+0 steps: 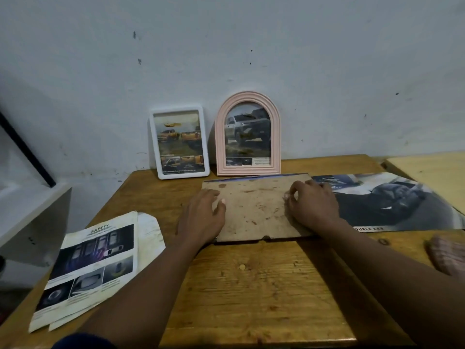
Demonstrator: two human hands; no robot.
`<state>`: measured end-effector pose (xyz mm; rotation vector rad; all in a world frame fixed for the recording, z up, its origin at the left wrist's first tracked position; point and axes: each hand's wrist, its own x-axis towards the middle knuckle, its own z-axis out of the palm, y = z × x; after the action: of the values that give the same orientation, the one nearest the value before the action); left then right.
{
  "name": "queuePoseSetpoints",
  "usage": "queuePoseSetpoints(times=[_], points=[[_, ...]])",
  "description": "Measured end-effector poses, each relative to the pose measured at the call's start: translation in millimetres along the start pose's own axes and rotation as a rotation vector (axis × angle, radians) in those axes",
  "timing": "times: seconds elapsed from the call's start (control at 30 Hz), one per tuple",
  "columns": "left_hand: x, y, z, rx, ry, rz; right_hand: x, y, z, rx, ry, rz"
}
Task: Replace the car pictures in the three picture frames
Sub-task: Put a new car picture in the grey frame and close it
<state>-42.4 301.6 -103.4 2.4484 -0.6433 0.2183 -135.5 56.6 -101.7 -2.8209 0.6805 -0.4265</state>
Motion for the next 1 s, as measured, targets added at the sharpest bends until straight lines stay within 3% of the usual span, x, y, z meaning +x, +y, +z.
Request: queuePoseSetpoints(times=[0.13, 0.37, 0.73, 1.0], points=[[-0.8, 0.3, -0.3, -0.013, -0.009, 0.011, 1.2, 0.4, -1.4, -0.048, 0.004, 0.024], [0.9, -1.9, -1.9, 0.001, -0.251, -0.012, 4.0, 12.2, -4.4, 0.035, -0.106, -0.101], [3.9, -4.6, 3.0, 0.061, -0.269, 0.028, 6.6, 10.5, 4.4, 0.082, 0.009, -0.017], [8.1, -10.8, 11.0, 0.027, -0.176, -0.072, 12.2, 24.9, -5.2, 0.123, -0.215, -0.126]])
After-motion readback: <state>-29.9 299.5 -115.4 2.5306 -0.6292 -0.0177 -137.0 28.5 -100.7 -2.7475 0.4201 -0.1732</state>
